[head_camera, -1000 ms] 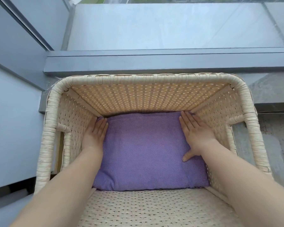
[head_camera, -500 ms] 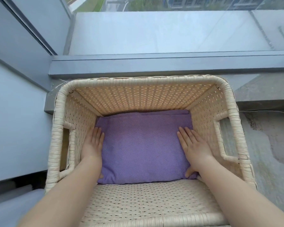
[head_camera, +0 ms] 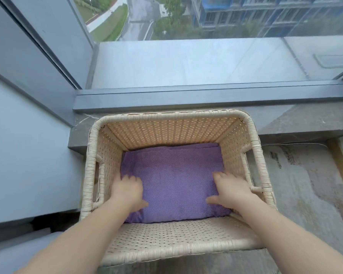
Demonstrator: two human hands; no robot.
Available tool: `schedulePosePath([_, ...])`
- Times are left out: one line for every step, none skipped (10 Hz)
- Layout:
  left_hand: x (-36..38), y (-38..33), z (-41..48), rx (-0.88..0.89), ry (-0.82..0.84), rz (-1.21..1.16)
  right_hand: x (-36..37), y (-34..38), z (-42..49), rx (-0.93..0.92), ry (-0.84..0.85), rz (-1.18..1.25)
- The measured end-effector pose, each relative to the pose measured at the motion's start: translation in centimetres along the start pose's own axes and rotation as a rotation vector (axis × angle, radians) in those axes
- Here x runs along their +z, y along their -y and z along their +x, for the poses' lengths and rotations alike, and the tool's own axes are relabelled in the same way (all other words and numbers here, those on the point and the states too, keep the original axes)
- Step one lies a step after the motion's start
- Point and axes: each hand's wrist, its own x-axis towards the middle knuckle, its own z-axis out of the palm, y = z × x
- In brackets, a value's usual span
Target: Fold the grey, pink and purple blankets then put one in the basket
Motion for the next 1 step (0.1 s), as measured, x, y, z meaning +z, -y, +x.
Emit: schedulePosePath([-3.49, 0.06, -3.85, 0.072, -0.05, -0.301, -2.2, -0.06, -4.33, 0.097, -0.13, 0.299])
